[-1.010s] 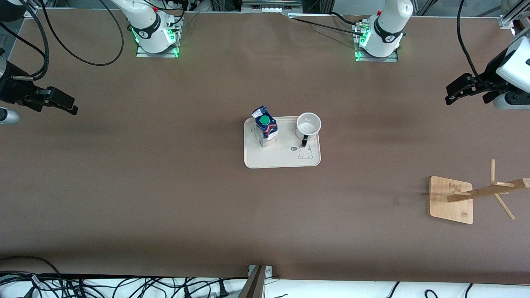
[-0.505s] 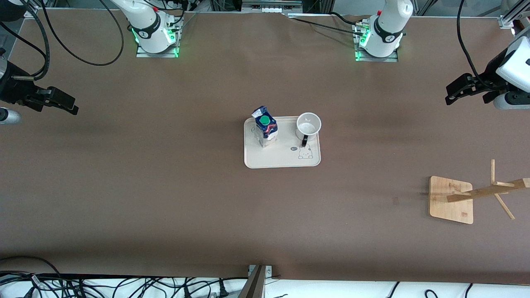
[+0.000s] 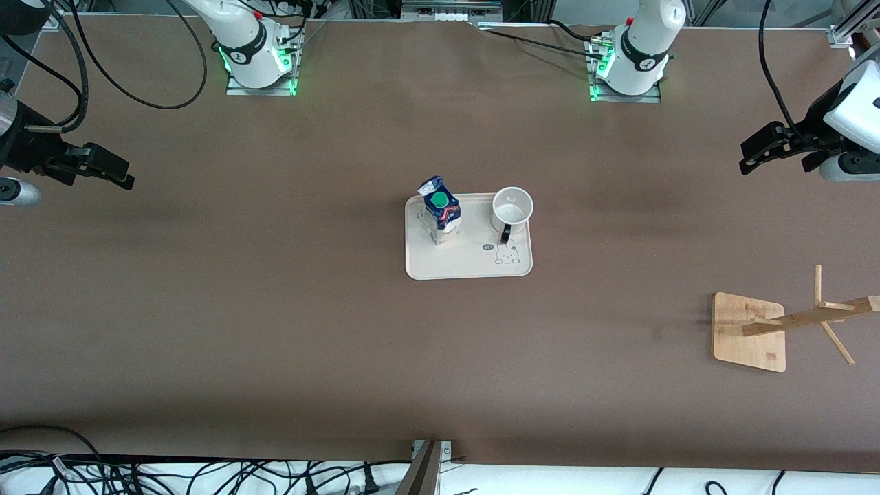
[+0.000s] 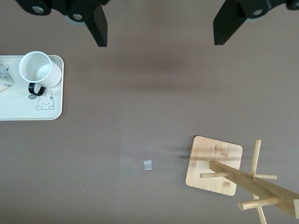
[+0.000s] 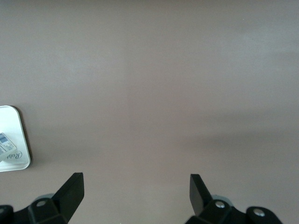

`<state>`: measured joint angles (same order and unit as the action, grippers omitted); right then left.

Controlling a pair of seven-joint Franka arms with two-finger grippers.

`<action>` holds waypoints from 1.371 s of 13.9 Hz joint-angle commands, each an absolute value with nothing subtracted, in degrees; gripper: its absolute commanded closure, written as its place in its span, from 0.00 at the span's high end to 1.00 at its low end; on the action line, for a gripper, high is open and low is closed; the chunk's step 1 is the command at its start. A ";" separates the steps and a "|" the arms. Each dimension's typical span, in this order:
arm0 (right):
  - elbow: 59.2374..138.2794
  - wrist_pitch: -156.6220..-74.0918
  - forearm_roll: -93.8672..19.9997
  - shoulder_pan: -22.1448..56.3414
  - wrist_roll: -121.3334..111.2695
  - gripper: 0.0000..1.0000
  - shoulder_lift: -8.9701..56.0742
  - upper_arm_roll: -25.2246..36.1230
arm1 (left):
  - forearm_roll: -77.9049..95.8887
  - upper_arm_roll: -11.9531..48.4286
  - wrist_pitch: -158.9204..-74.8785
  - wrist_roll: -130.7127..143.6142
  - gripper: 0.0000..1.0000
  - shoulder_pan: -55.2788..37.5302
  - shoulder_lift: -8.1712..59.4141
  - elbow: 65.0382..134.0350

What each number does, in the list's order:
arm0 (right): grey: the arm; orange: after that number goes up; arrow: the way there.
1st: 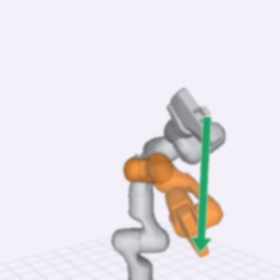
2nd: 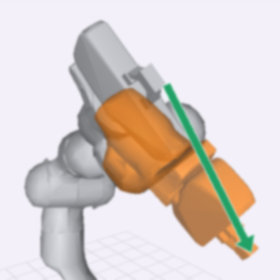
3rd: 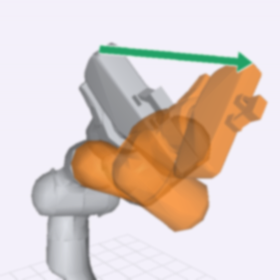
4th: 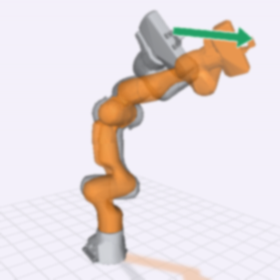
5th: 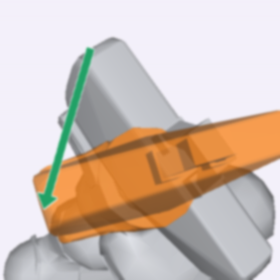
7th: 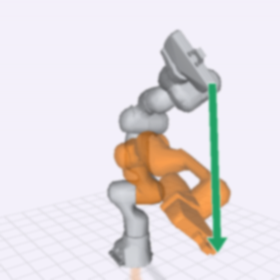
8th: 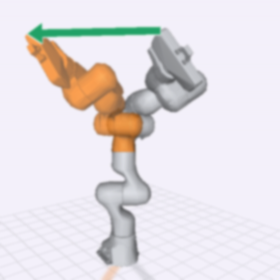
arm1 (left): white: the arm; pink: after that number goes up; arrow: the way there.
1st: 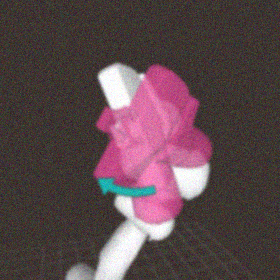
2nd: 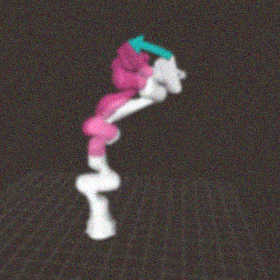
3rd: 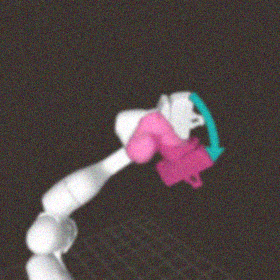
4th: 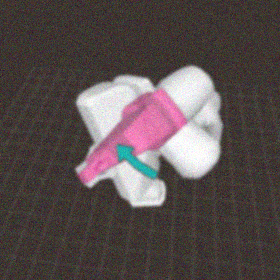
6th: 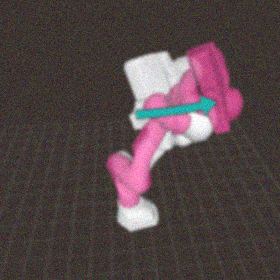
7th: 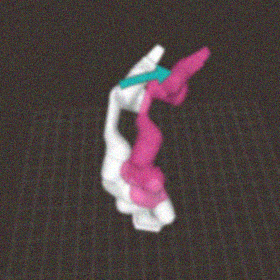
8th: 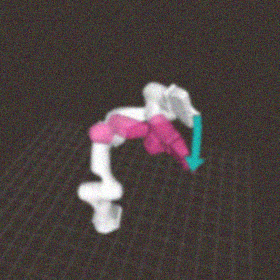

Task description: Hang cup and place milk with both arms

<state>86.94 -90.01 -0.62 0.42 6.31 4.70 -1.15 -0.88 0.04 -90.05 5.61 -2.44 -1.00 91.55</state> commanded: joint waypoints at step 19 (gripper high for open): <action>86.04 -86.22 0.62 7.54 4.99 1.00 6.68 -0.97 | -0.88 1.23 -87.63 5.19 1.00 -2.72 -0.53 89.82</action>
<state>86.97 -87.66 0.86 4.55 3.16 5.55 -1.35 -0.88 1.32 -89.63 5.61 -2.54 -1.00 91.53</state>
